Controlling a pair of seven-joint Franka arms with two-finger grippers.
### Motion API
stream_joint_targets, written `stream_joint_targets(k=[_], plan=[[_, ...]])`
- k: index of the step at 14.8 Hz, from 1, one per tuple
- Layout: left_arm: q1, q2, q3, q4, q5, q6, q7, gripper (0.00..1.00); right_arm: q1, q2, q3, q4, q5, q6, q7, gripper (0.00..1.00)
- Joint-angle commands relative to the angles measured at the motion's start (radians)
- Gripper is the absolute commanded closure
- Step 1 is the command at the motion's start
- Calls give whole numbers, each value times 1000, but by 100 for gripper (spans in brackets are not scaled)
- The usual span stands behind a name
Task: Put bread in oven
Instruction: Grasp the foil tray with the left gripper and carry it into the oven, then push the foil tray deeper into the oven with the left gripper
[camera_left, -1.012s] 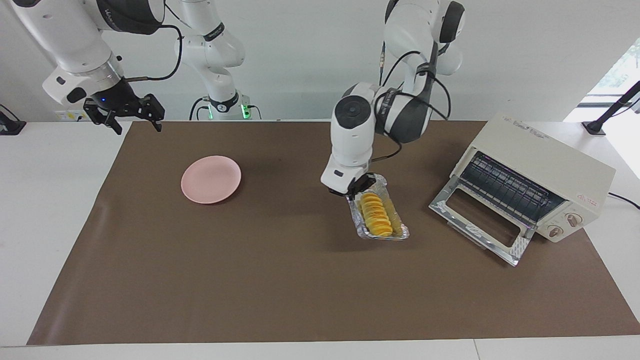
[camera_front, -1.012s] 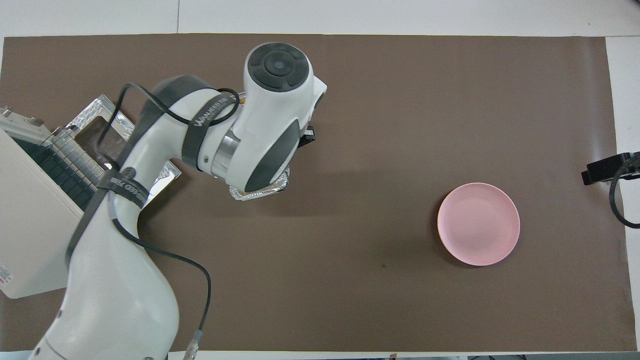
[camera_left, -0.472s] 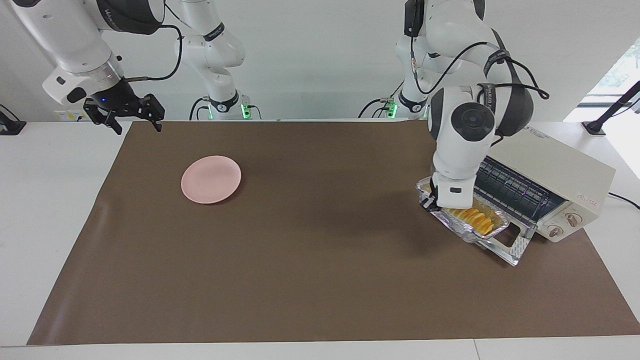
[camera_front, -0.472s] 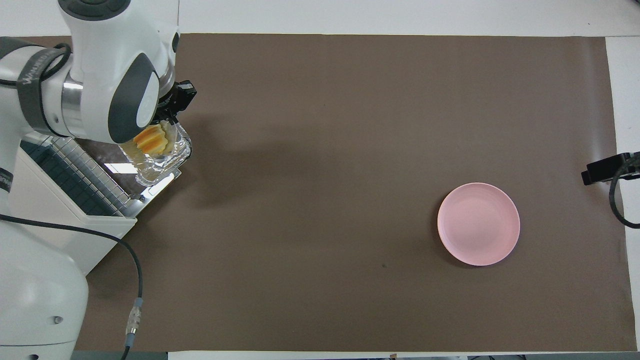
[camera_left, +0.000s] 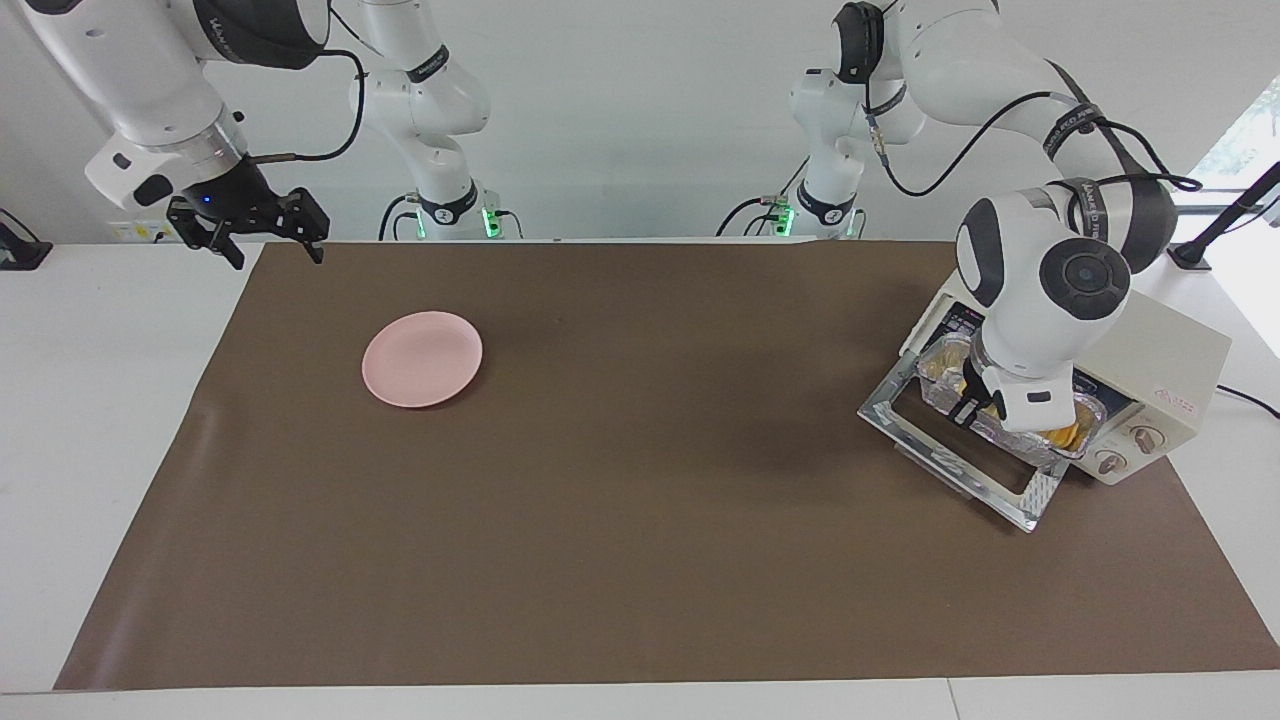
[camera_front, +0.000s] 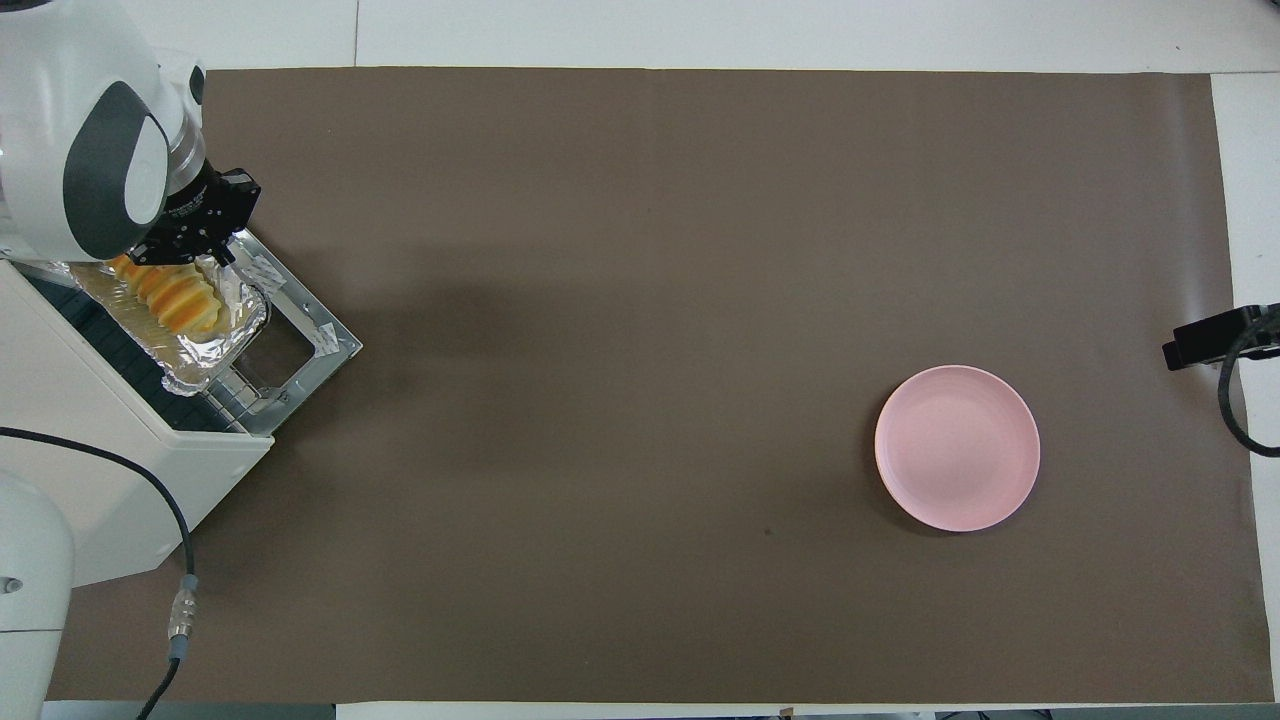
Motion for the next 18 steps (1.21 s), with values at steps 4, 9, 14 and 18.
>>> stream_joint_targets(k=[4, 9, 14, 18], plan=[[34, -64, -1, -138, 25, 17, 2, 100, -13, 6, 10, 14, -10, -18, -19, 0], [23, -111, 2, -242, 86, 20, 2, 100, -13, 6, 10, 14, -8, -18, -17, 0], [20, -139, 2, -307, 118, 49, -2, 100, -13, 6, 10, 14, -10, -18, -17, 0], [19, -170, 2, -385, 118, 112, -1, 100, -13, 6, 10, 14, -10, -18, -17, 0]])
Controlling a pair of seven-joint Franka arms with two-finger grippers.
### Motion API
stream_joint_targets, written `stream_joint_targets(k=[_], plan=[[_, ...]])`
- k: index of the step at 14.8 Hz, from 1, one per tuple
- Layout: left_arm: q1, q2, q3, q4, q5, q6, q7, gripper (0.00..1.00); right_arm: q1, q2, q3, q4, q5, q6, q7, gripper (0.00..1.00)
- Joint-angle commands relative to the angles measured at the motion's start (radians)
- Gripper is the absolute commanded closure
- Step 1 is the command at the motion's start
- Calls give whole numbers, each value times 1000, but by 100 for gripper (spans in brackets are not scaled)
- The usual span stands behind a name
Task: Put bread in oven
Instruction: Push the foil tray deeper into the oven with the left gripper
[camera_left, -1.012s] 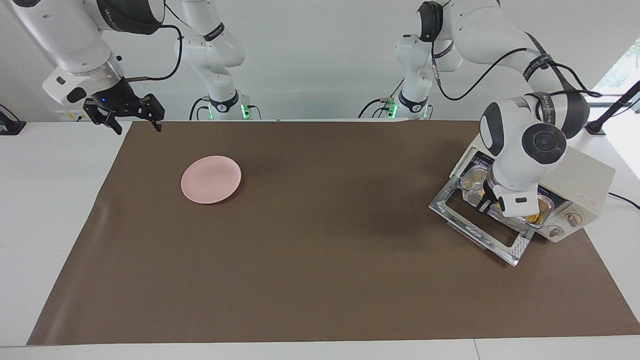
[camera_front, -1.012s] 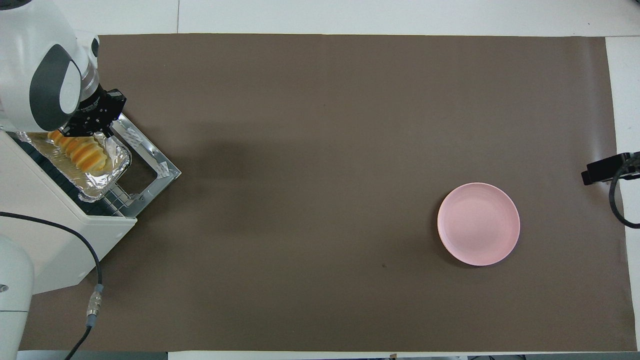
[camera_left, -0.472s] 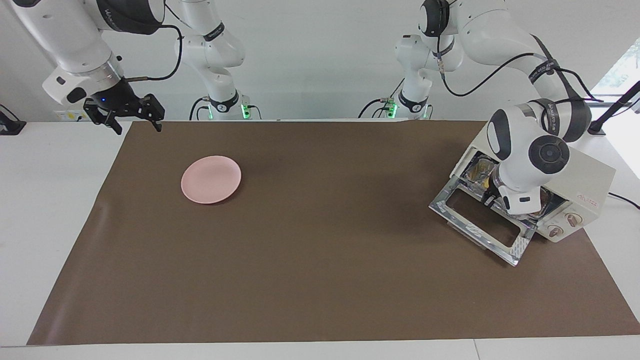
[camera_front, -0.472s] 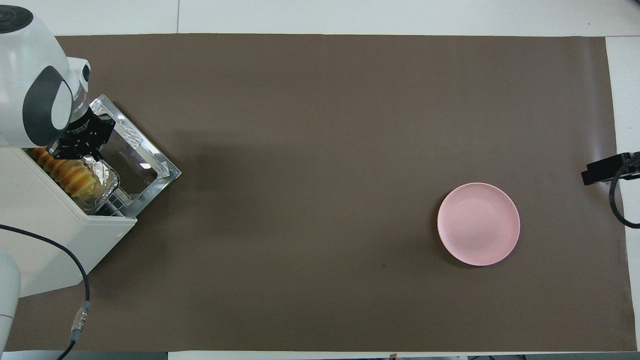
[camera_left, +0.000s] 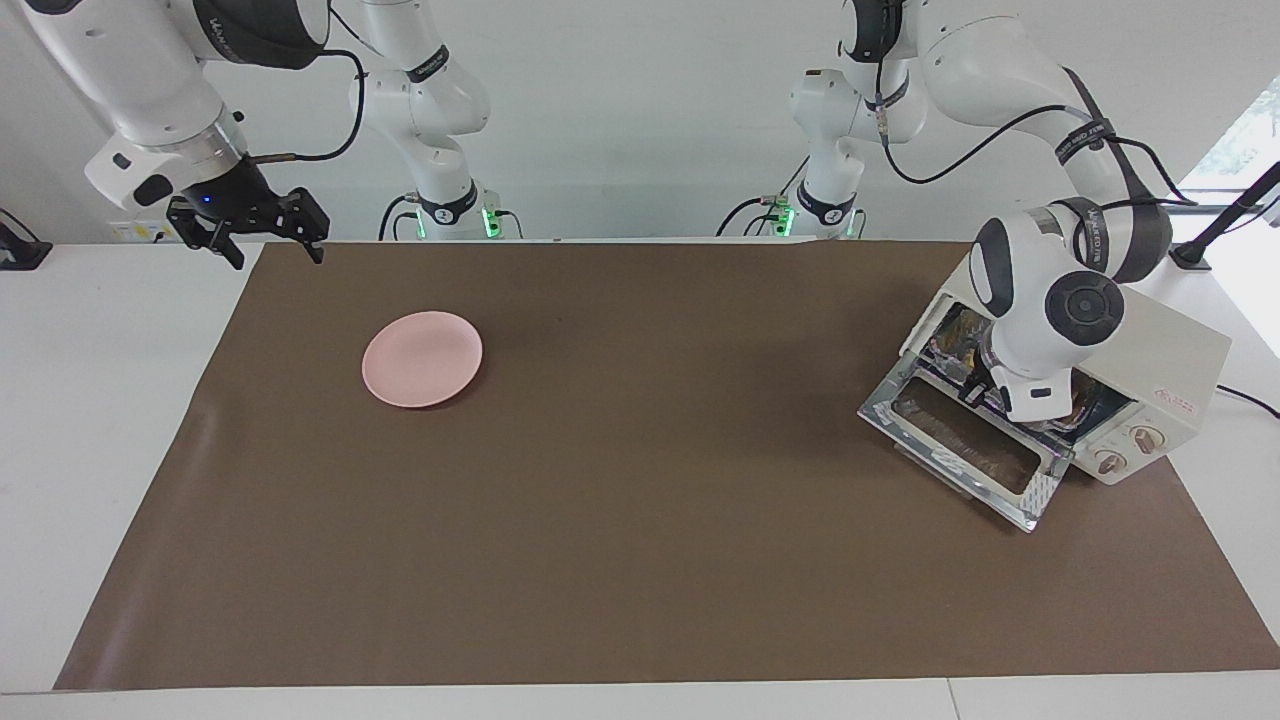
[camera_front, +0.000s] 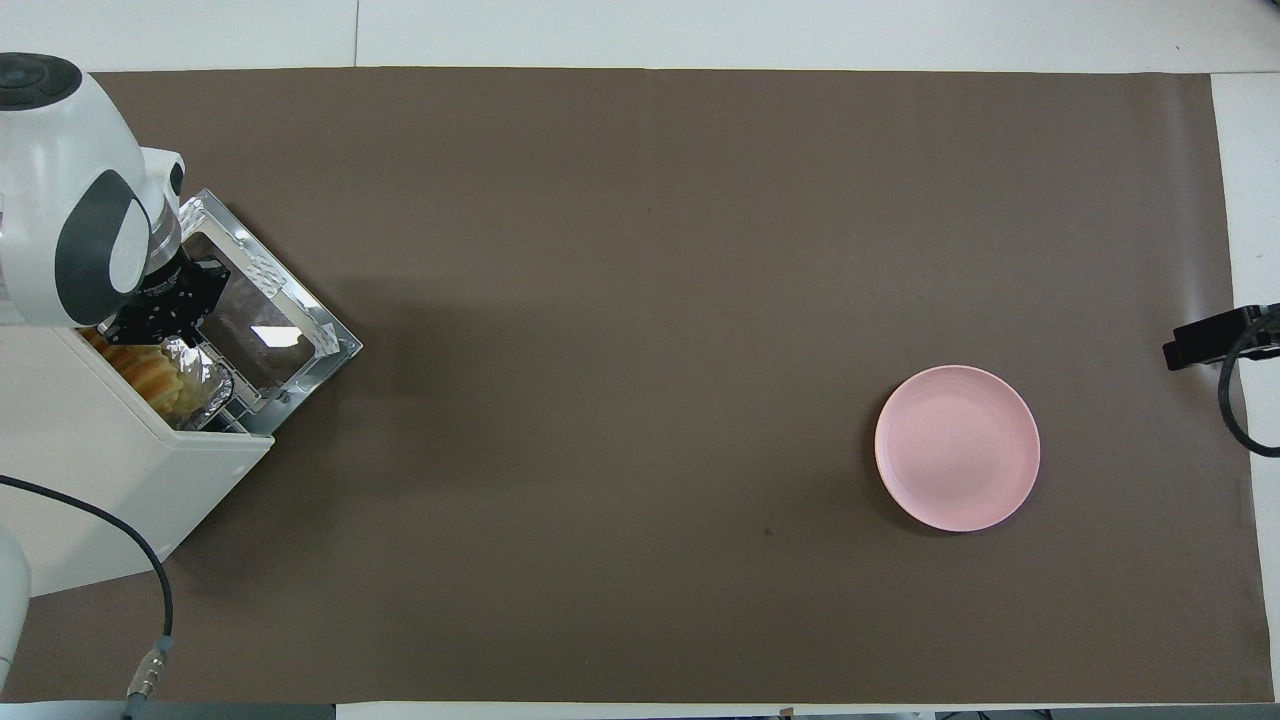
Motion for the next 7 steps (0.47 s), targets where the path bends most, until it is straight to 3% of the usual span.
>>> stream_joint_targets(k=[1, 4, 5, 6, 7], plan=[[-16, -65, 1, -89, 31, 50, -1, 100, -13, 6, 10, 14, -10, -18, -17, 0], [-16, -65, 2, -90, 31, 51, -1, 100, -13, 6, 10, 14, -10, -18, -17, 0], [-14, -65, 2, -89, 31, 59, 4, 90, -13, 6, 10, 14, -10, -18, -17, 0], [-13, -63, 2, -89, 31, 76, 4, 33, -13, 6, 10, 14, -10, -18, -17, 0], [-13, -63, 2, -85, 31, 94, 6, 0, -13, 6, 10, 14, -8, -18, -17, 0]])
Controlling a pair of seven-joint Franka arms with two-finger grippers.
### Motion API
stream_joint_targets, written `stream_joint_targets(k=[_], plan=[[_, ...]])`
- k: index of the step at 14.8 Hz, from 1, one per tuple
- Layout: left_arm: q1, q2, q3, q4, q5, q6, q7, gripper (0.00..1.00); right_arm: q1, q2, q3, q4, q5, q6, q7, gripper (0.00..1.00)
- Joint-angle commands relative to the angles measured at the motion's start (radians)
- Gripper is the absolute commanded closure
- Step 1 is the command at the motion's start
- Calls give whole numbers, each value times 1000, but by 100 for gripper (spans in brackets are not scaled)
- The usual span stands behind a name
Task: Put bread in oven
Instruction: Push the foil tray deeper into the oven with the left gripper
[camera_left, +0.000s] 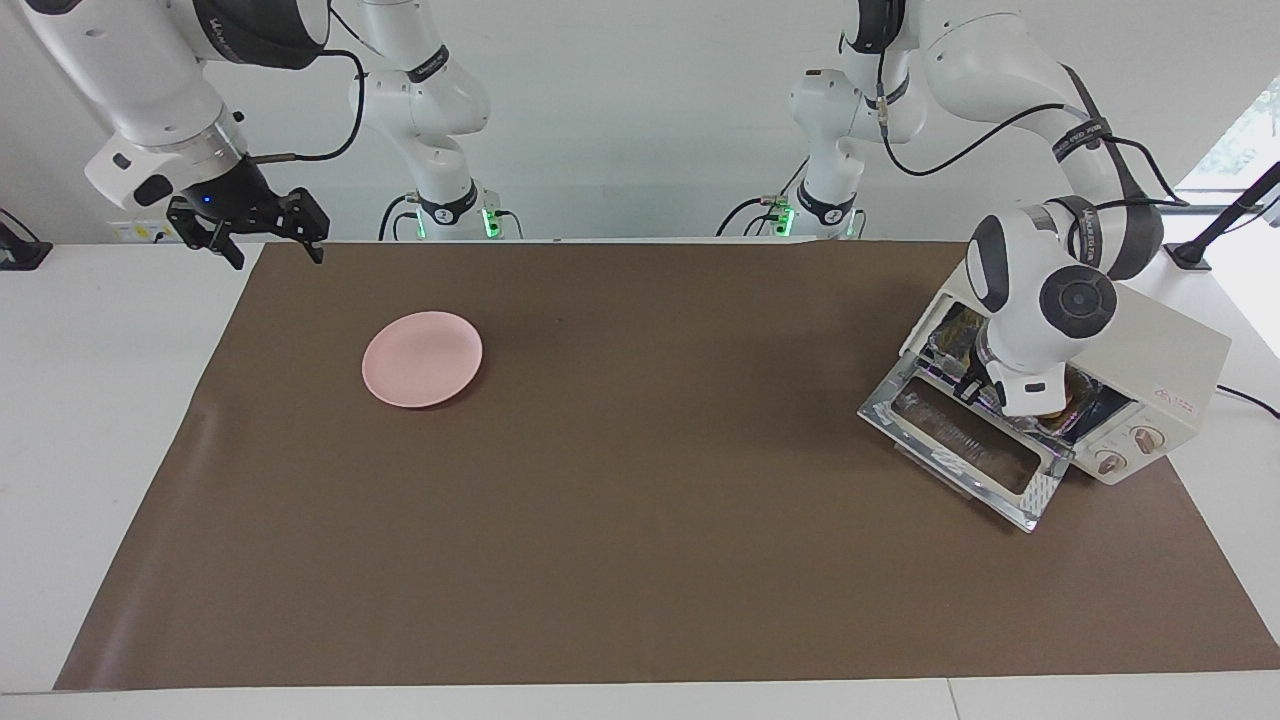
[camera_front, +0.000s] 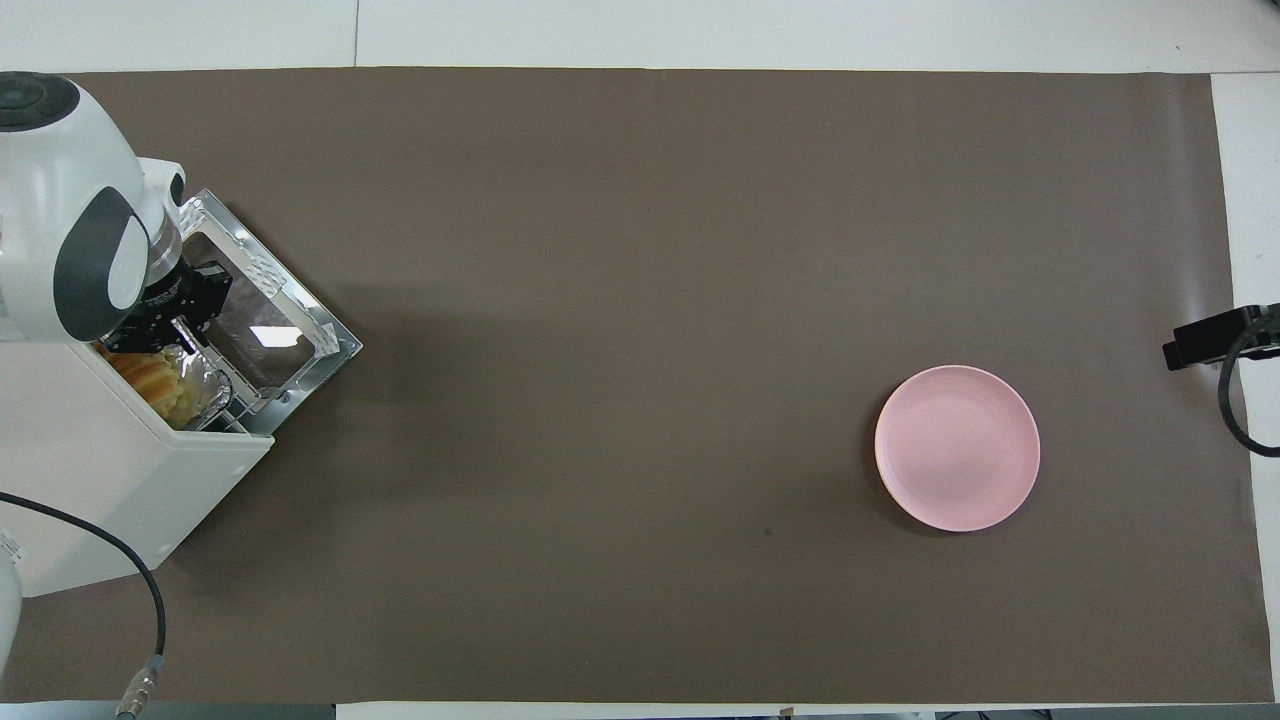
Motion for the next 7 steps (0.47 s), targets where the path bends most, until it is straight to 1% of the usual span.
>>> stream_joint_targets(k=[1, 4, 6, 7], plan=[[-7, -34, 2, -42, 27, 68, 8, 0, -13, 6, 10, 14, -10, -18, -17, 0], [-4, -28, 2, -25, 27, 103, 116, 0, -13, 6, 10, 14, -10, -18, -17, 0], [-7, -20, 2, 19, 27, 175, 135, 0, -13, 6, 10, 14, -10, -18, -17, 0], [-8, -20, 2, 26, 27, 209, 164, 0, -13, 6, 10, 14, -8, -18, -17, 0]])
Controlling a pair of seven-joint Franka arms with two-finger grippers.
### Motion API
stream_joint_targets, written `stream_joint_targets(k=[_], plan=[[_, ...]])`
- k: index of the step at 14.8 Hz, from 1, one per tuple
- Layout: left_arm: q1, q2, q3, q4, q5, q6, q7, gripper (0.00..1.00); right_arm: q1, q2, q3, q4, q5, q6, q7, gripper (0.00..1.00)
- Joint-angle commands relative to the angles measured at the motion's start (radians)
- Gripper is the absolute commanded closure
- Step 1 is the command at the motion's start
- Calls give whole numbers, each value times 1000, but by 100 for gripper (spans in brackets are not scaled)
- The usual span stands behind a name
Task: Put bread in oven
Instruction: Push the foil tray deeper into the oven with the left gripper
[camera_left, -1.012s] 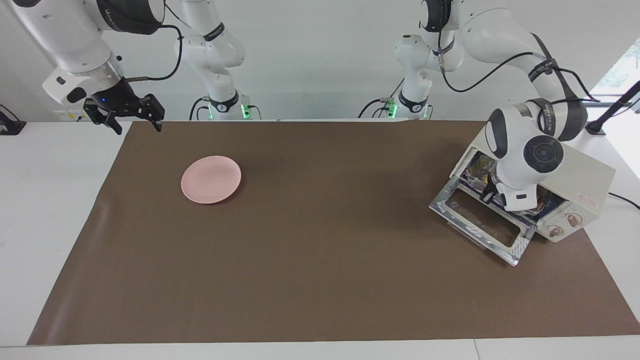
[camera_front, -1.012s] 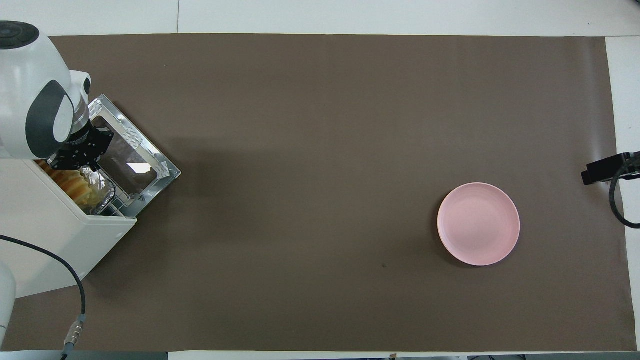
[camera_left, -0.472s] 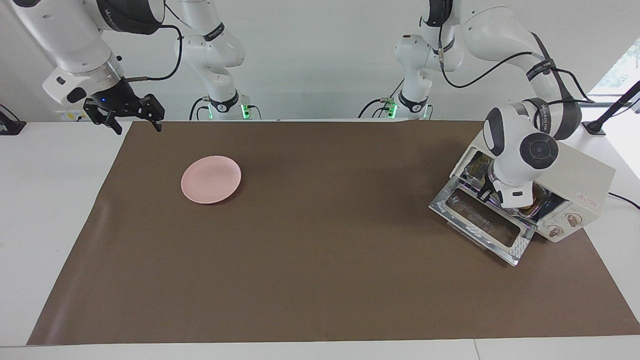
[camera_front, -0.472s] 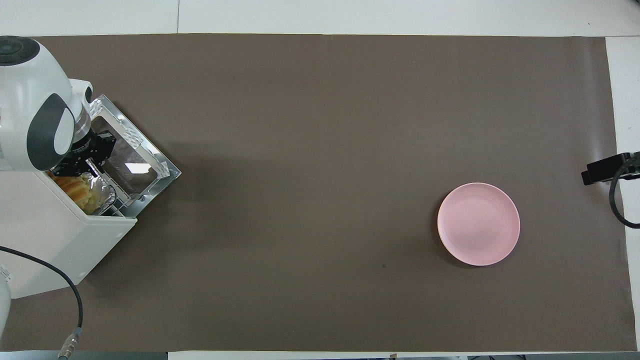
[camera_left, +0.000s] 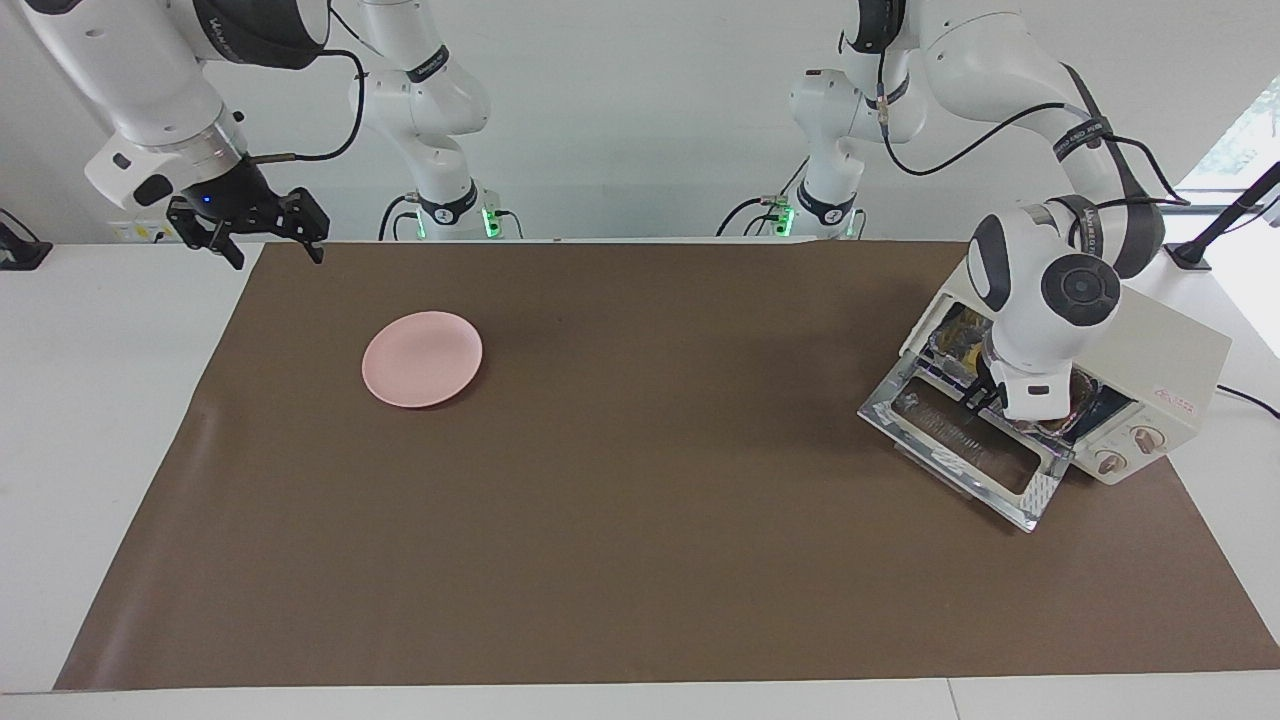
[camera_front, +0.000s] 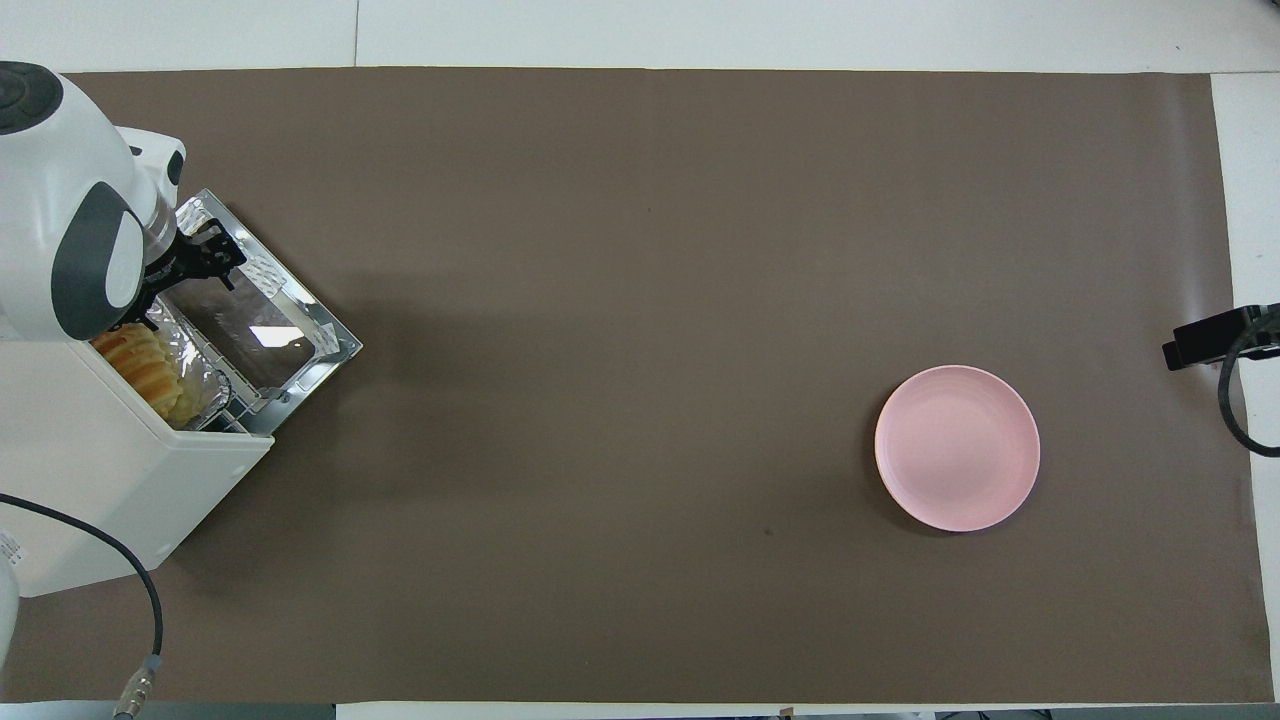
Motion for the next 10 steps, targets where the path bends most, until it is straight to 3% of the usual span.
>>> stream_joint_targets(k=[1, 5, 8, 10], plan=[[-5, -19, 2, 27, 20, 62, 97, 0, -13, 6, 10, 14, -10, -18, -17, 0], [-13, -29, -4, 73, -8, 52, 126, 0, -13, 6, 10, 14, -8, -18, -17, 0], [-1, -39, -1, 69, -114, 66, 138, 0, -13, 6, 10, 14, -10, -18, -17, 0], [-11, -62, -3, 84, -115, -12, 276, 0, -13, 6, 10, 14, -10, -18, -17, 0]])
